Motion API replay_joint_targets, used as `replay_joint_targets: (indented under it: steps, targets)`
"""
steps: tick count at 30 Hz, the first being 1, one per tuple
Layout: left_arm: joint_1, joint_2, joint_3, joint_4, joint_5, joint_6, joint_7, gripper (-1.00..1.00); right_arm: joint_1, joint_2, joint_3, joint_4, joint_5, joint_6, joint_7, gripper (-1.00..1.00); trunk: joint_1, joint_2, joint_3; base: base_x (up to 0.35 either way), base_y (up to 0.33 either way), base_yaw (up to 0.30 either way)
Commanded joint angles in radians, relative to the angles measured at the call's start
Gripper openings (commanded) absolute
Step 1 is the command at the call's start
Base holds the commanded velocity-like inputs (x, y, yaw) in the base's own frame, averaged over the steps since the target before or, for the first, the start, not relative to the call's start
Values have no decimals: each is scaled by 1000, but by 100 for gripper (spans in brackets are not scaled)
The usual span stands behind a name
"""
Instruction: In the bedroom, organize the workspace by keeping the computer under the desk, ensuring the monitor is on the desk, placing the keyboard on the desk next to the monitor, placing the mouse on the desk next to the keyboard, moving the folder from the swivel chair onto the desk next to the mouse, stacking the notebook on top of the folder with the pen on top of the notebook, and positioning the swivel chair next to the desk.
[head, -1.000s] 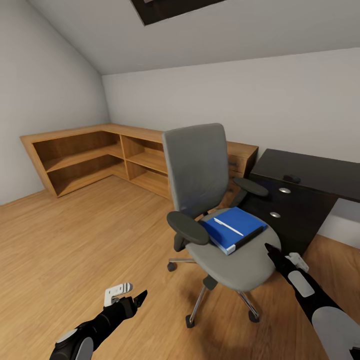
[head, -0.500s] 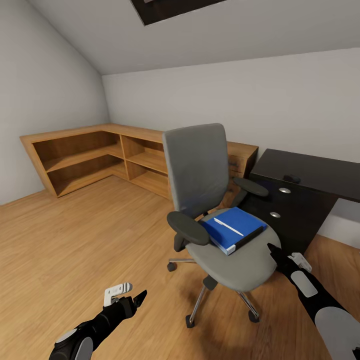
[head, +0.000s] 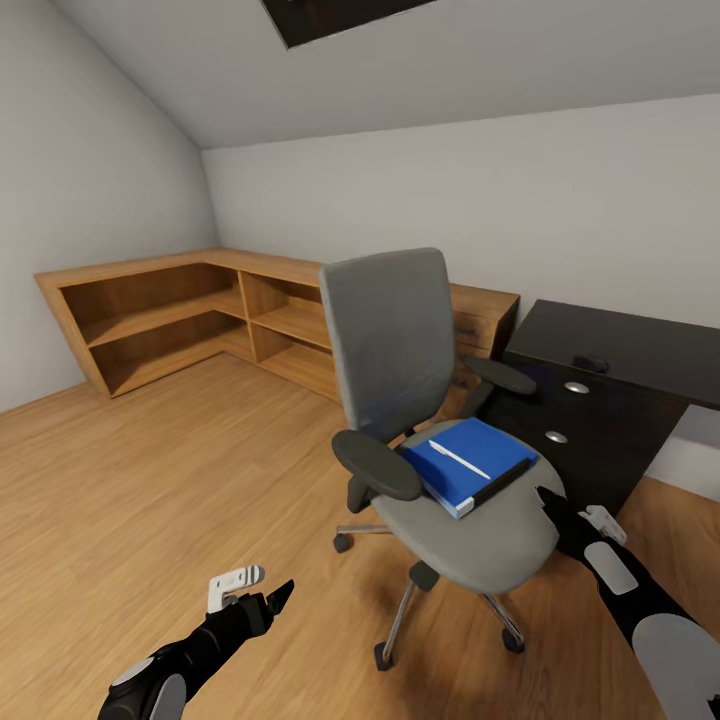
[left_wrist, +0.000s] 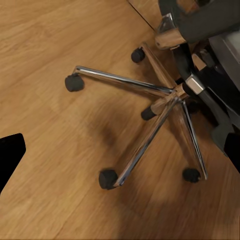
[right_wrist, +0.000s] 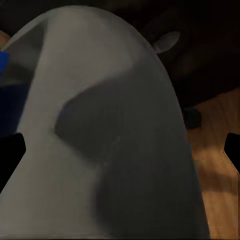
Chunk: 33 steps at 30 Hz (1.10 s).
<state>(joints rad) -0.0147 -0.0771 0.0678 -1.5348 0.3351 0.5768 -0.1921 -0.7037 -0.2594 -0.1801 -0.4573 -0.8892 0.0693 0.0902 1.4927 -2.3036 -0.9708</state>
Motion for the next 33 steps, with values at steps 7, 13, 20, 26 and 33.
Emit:
replay_joint_targets:
  steps: [7, 13, 20, 26, 33]
  targets:
    - [-1, -1, 4, 0, 5, 8, -5, 100, 0, -7, -7, 0, -7, 7, 5, 100, 0, 0, -1, 128, -11, 0]
    - [-1, 1, 4, 1, 5, 8, -4, 100, 0, -7, -7, 0, -8, 7, 5, 100, 0, 0, -1, 28, -4, 0]
    - [-1, 2, 4, 1, 5, 8, -4, 100, 0, -6, -7, 0, -8, 7, 5, 100, 0, 0, -2, 2, 0, 41]
    - [-1, 2, 4, 1, 5, 8, -4, 100, 0, -6, -7, 0, -8, 7, 5, 100, 0, 0, -6, 4, 0, 151]
    - [-1, 2, 4, 1, 5, 8, -4, 100, 0, -6, -7, 0, -8, 7, 5, 100, 0, 0, -7, 164, 0, 35]
